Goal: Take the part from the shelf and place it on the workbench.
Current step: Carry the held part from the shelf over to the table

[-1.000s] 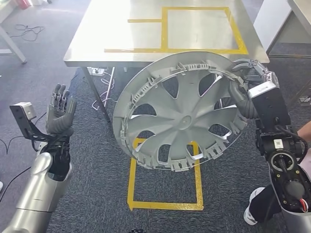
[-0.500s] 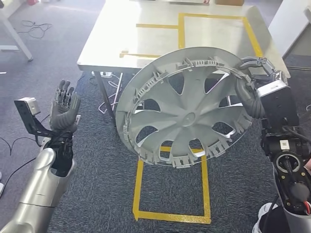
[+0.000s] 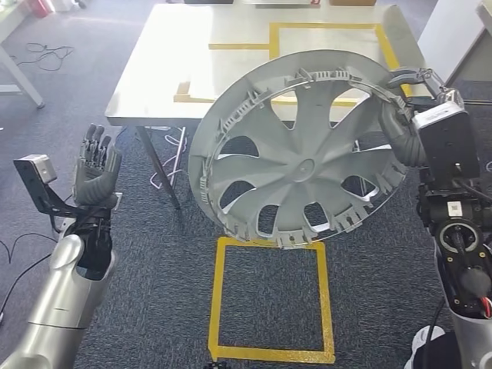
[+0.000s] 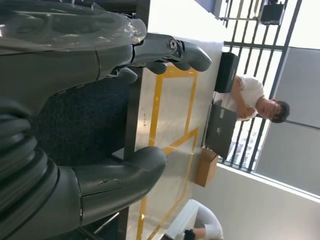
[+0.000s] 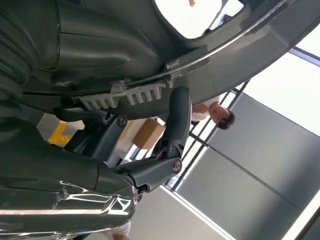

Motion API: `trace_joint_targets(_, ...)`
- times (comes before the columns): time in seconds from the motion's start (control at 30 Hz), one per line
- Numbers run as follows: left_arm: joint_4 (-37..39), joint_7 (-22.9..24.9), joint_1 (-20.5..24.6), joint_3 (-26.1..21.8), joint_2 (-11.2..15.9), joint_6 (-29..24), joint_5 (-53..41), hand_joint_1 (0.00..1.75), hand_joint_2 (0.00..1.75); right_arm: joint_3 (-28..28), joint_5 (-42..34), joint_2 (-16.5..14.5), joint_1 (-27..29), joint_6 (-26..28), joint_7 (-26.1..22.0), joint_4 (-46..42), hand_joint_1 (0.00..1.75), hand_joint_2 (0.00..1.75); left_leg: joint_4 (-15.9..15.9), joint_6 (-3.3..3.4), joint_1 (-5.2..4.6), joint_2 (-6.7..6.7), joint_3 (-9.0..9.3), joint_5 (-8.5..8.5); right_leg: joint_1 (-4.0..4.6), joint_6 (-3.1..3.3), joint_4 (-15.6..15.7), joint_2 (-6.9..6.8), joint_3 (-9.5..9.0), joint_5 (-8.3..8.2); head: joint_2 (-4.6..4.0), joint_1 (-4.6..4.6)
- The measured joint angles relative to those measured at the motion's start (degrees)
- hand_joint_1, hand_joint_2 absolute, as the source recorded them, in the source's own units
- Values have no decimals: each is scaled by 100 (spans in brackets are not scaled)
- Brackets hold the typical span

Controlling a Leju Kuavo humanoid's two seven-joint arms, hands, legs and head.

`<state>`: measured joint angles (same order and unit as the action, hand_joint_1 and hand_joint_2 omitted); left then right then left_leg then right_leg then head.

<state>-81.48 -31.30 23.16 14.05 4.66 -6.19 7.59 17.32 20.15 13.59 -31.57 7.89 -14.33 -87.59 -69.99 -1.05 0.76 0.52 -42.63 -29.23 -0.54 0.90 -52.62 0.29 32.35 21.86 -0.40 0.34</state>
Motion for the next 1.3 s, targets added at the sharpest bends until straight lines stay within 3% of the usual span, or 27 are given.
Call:
trace_joint_targets(0.1, 4, -11, 11, 0, -1, 0, -3, 0, 175, -36, 1, 0, -129, 0, -39, 136, 175, 175, 1096, -29, 24, -26, 310, 769, -25, -78, -99, 10, -100, 170, 0, -65)
trace_joint_targets(0.13, 5, -14, 17, 0, -1, 0, -3, 0, 175, -47, 1, 0, -173, 0, -47, 170, 175, 175, 1371, -3, 13, -36, 412, 881, -29, -114, -126, 12, -109, 218, 1, -81)
trace_joint_targets(0.17, 7, -17, 17, 0, -1, -1, -3, 0, 175, -58, 1, 1, -210, 2, -53, 204, 175, 175, 1502, 39, -2, -38, 460, 927, -26, -154, -145, 13, -117, 257, 1, -84)
trace_joint_targets(0.3, 11, -26, 28, 0, -5, 3, -2, 0, 175, -87, 3, 11, -311, 19, -95, 347, 175, 175, 1516, 221, -3, -38, 579, 879, -21, -283, -325, 0, -112, 379, -1, -44)
trace_joint_targets(0.37, 11, -30, 40, 0, -8, 7, -3, 0, 175, -109, -36, 27, -422, 18, -124, 455, 175, 175, 1527, 277, 4, -26, 678, 833, -27, -316, -917, -20, 171, 571, 0, 24)
trace_joint_targets(0.43, 12, -30, 32, 0, -7, 9, -3, 0, 175, -138, -75, 45, -527, 8, -153, 598, 175, 175, 1526, 306, -11, -9, 747, 769, -23, -332, -1686, -19, 625, 841, 1, 105)
trace_joint_targets(0.47, 13, -29, 24, 0, -7, 9, -2, 0, 175, -147, -91, 51, -560, 2, -170, 675, 175, 175, 1524, 310, -20, 2, 784, 733, -22, -333, -1897, -19, 800, 907, 1, 132)
trace_joint_targets(0.5, 13, -29, 19, 0, -7, 8, -2, 0, 175, -150, -102, 55, -589, -3, -190, 754, 175, 175, 1523, 311, -29, 12, 829, 696, -20, -328, -1902, -19, 882, 868, 1, 159)
trace_joint_targets(0.53, 13, -28, 18, 0, -7, 6, -1, 0, 175, -151, -109, 57, -626, -4, -217, 831, 175, 175, 1522, 309, -40, 21, 885, 655, -12, -305, -1673, -19, 851, 688, 1, 185)
trace_joint_targets(0.6, 14, -28, 21, 0, -7, 3, 2, 0, 175, -152, -114, 61, -723, 2, -277, 975, 175, 175, 1524, 298, -60, 33, 1006, 569, 24, -214, -862, -15, 604, 129, 0, 227)
trace_joint_targets(0.67, 16, -26, 25, 0, -6, 2, 6, 0, 175, -151, -114, 61, -846, 22, -330, 1123, 175, 175, 1534, 264, -73, 42, 1060, 506, 70, -133, -261, -14, 387, -139, 0, 240)
trace_joint_targets(0.77, 19, -22, 14, 0, -5, 4, 10, 0, 175, -151, -109, 61, -950, 56, -366, 1295, 175, 175, 1509, 188, -83, 42, 1076, 463, 75, -80, -76, -23, 234, -140, 1, 234)
trace_joint_targets(0.83, 19, -25, 25, 0, -3, 4, 9, 0, 175, -149, -99, 61, -982, 63, -377, 1374, 175, 175, 1241, 139, -82, 25, 946, 383, 42, -47, -20, -26, 138, -132, 1, 198)
trace_joint_targets(0.93, 31, -29, 19, 0, 9, 3, 3, 0, 175, -139, -95, 61, -1017, 69, -392, 1486, 175, 175, 185, 59, -53, 7, 259, 51, 28, -4, 1, -25, 60, -69, 1, 97)
trace_joint_targets(0.97, 42, -33, 8, 0, 12, 3, -1, 0, 175, -131, -89, 60, -1018, 75, -403, 1528, 175, 175, -70, 37, -42, 5, 37, -12, 28, -1, -8, -22, 37, -34, 1, 69)
trace_joint_targets(1.0, 56, -44, 4, 0, 13, 8, -8, 0, 175, -123, -80, 60, -1017, 83, -419, 1576, 175, 175, -131, 20, -32, 2, -96, 34, 27, -5, -22, -19, 8, 9, 1, 41)
trace_joint_targets(1.03, 72, -60, 10, 0, 13, 14, -15, 0, 175, -116, -72, 59, -1023, 94, -440, 1627, 175, 175, 26, 12, -25, -2, -118, 206, 26, -13, -42, -16, -27, 58, 1, 13)
trace_joint_targets(1.1, 108, -109, 47, 0, 13, 43, -32, 0, 175, -111, -61, 58, -1067, 122, -497, 1743, 175, 175, 815, 27, -19, -14, 97, 781, 22, -46, -92, -16, -101, 171, 1, -38)
trace_joint_targets(1.13, 129, -132, 74, 0, 11, 59, -36, 0, 175, -111, -61, 58, -1113, 138, -533, 1809, 175, 175, 1195, 51, -28, -21, 218, 955, 25, -70, -114, -15, -121, 220, 1, -56)
trace_joint_targets(1.2, 171, -164, 119, 0, 9, 87, -41, 0, 175, -109, -61, 55, -1220, 157, -596, 1947, 175, 175, 1553, 128, -53, -22, 343, 1069, 33, -130, -138, -8, -122, 282, 1, -67)
trace_joint_targets(1.3, 197, -187, 145, 0, 5, 114, -45, 0, 175, -97, -61, 48, -1318, 159, -633, 2103, 175, 175, 1593, 241, -49, -12, 443, 1015, 39, -226, -180, -5, -156, 367, 0, -45)
